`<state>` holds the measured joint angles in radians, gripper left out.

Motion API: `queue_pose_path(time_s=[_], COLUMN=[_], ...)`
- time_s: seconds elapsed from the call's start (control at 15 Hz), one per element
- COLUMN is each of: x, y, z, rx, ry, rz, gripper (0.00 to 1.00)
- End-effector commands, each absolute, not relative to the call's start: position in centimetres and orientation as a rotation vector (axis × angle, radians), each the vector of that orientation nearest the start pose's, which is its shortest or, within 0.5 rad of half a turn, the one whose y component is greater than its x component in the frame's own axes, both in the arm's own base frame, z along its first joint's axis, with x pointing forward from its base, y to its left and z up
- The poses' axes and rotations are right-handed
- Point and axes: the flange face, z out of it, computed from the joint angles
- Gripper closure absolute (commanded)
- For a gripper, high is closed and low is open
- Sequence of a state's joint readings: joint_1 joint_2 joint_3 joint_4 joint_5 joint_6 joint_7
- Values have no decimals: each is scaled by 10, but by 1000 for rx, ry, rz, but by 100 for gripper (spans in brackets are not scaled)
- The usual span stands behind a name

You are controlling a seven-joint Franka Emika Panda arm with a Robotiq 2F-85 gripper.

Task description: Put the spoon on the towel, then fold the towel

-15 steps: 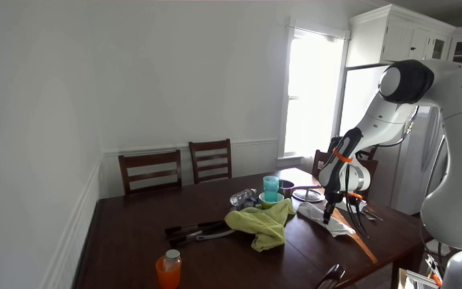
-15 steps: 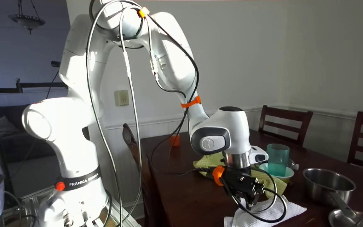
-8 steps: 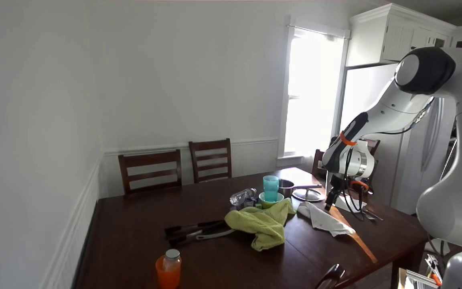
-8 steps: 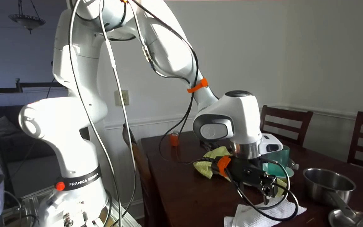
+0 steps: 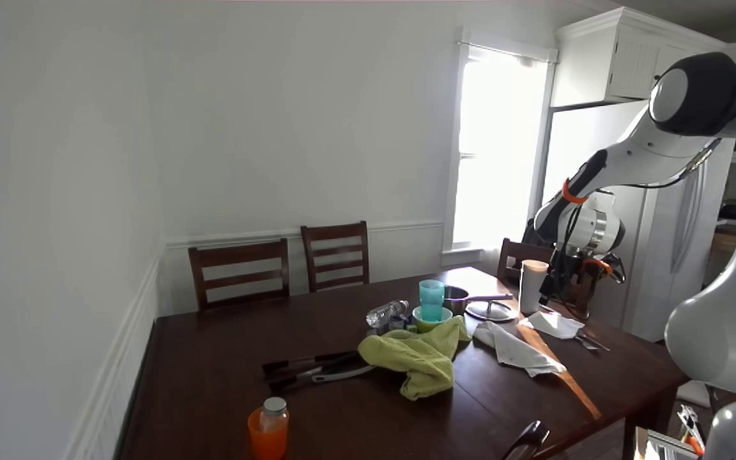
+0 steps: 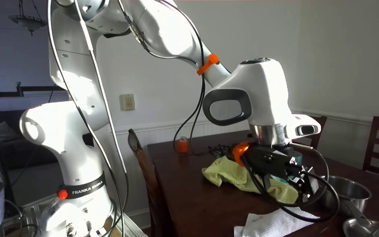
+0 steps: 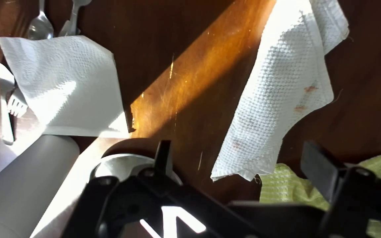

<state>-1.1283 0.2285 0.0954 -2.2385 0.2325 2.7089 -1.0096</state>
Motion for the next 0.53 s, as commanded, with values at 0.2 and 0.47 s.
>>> queue_pose_path(time_s=[0.2,0.47], x=[289,289], y=[-486,-487], z=[286,286], rx=[-3222,-3222], ry=[348,350], rz=[-389,-387], gripper=[0,0])
